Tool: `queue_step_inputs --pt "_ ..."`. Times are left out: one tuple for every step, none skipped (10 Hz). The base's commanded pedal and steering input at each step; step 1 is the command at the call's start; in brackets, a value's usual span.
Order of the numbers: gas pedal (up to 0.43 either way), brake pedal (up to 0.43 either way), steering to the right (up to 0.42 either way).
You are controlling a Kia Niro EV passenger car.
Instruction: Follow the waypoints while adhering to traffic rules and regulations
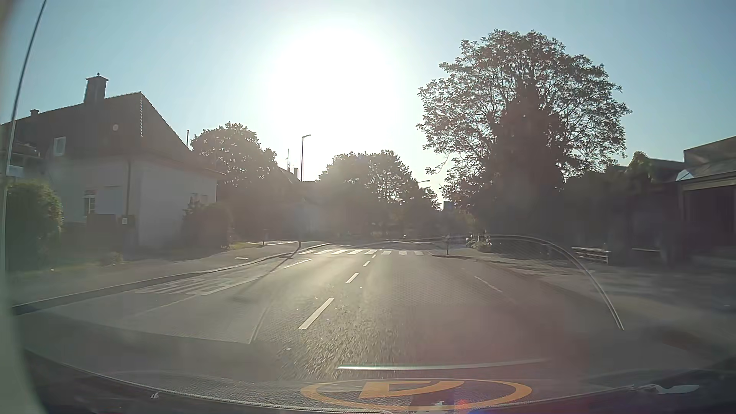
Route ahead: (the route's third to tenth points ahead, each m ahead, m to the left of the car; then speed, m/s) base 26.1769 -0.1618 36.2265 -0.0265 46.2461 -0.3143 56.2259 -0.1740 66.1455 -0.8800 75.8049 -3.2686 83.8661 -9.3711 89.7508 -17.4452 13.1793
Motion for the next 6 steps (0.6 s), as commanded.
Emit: queue_step_inputs --pt "0.130 0.000 0.001" --pt "0.118 0.000 0.001" --pt "0.118 0.000 0.002" --pt "0.118 0.000 0.002" --pt "0.118 0.000 0.002" --pt "0.118 0.000 0.002"
